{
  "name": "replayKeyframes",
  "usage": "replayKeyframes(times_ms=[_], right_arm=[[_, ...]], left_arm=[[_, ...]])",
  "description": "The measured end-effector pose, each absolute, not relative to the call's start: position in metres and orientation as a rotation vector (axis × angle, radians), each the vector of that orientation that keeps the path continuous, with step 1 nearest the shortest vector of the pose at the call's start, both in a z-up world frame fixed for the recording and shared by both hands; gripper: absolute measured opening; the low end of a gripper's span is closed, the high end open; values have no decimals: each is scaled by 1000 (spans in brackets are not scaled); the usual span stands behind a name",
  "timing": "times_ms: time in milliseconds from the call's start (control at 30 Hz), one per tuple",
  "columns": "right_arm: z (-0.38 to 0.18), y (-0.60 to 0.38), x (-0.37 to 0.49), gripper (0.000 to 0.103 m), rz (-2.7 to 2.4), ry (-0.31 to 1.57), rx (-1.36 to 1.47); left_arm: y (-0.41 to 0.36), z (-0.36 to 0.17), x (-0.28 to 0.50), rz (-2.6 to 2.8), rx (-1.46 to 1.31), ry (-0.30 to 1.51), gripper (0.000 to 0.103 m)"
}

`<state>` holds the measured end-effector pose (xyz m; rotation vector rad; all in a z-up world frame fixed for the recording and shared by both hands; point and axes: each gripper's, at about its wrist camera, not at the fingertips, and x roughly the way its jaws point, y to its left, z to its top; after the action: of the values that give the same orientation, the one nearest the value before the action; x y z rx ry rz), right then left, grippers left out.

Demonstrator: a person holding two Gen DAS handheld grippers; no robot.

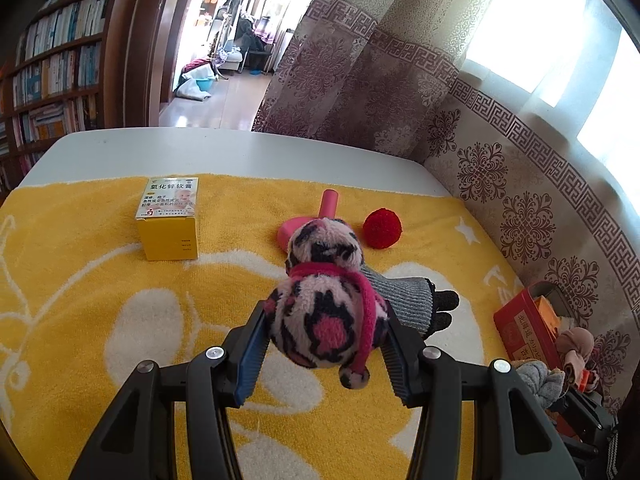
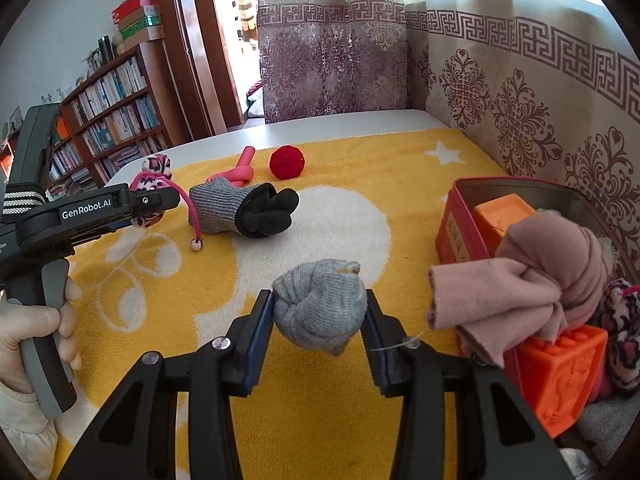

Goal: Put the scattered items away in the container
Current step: 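Carry both items into the red tin box and open both grippers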

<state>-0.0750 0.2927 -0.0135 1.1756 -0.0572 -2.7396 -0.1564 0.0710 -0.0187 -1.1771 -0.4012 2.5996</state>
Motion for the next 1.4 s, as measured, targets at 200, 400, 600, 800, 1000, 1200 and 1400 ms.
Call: replayKeyframes(times_ms=[200, 400, 600, 800, 1000, 1200, 1400], right_arm=[[10, 321, -66, 47, -2841, -125, 1084], [35, 365, -54, 47, -2970, -227, 998], [45, 412, -32, 47, -3080, -316, 965], [43, 445, -7, 47, -3107, -389, 979], [40, 453, 13, 47, -3067, -396, 970], [39, 464, 25, 47, -3044, -456, 942], [44, 479, 34, 46, -3106, -505, 901]], left_arm=[[84, -6, -143, 2585, -1144, -386, 54], [108, 14, -127, 2556, -1083, -346, 54], [139, 30, -113, 2508, -1037, -300, 54], [173, 45, -100, 2451, -998, -260, 54], [210, 57, -88, 2389, -963, -218, 54], [245, 62, -74, 2309, -956, -188, 54], [281, 62, -63, 2230, -965, -152, 54]])
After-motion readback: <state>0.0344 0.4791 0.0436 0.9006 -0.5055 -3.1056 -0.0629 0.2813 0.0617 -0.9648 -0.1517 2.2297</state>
